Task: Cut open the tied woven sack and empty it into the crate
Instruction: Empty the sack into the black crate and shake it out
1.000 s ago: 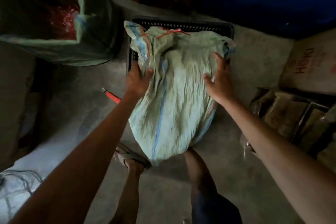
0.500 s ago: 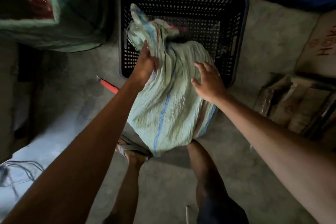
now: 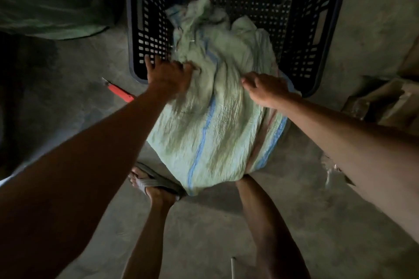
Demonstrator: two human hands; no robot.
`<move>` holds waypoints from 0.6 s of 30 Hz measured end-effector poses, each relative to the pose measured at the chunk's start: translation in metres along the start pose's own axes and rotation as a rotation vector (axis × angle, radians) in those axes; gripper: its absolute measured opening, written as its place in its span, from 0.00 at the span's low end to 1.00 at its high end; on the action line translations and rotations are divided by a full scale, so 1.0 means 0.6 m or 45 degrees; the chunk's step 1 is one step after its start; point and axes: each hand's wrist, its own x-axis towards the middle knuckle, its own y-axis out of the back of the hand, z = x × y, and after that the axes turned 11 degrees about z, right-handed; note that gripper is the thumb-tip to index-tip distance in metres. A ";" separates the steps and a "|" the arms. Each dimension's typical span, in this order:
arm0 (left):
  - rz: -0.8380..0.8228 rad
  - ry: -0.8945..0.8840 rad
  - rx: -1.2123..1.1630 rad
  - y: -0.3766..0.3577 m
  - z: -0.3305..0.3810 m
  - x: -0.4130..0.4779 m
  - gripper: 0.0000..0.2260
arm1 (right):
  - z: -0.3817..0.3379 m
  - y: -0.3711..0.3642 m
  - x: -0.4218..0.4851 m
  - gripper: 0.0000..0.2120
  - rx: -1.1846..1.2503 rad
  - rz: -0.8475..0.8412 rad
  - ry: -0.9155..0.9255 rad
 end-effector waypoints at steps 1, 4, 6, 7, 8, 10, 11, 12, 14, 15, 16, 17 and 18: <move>-0.057 -0.017 -0.003 -0.003 -0.005 0.009 0.28 | 0.003 -0.002 0.003 0.26 0.008 -0.027 -0.005; 0.016 -0.075 -0.043 0.003 -0.012 0.003 0.26 | 0.006 -0.002 -0.008 0.24 0.015 0.164 0.063; 0.254 0.018 -0.232 0.014 -0.016 -0.028 0.28 | 0.000 0.004 -0.036 0.22 0.007 0.418 0.114; 0.400 0.076 -0.362 0.019 -0.017 -0.051 0.29 | -0.004 0.010 -0.056 0.20 0.020 0.504 0.106; 0.521 0.122 -0.477 0.025 -0.017 -0.082 0.29 | -0.008 0.018 -0.078 0.18 0.034 0.570 0.085; 0.672 0.235 -0.633 0.028 -0.017 -0.152 0.26 | -0.015 0.033 -0.126 0.14 0.061 0.619 0.039; 0.694 0.298 -0.673 0.018 -0.018 -0.184 0.24 | -0.018 0.038 -0.150 0.12 0.099 0.580 0.009; 0.673 0.361 -0.709 0.004 -0.019 -0.215 0.23 | -0.018 0.039 -0.174 0.12 0.136 0.496 -0.032; 0.549 0.518 -0.765 -0.040 -0.019 -0.276 0.23 | -0.015 0.028 -0.222 0.11 0.126 0.256 -0.108; 0.457 0.573 -0.776 -0.069 -0.017 -0.304 0.24 | -0.010 0.014 -0.243 0.10 0.081 0.129 -0.151; 0.358 0.615 -0.795 -0.090 -0.010 -0.332 0.24 | -0.003 -0.002 -0.262 0.10 0.023 0.026 -0.208; 0.261 0.657 -0.804 -0.118 -0.003 -0.357 0.24 | 0.006 -0.021 -0.280 0.11 -0.028 -0.053 -0.276; 0.158 0.708 -0.814 -0.142 0.007 -0.380 0.24 | 0.015 -0.042 -0.294 0.14 -0.070 -0.113 -0.350</move>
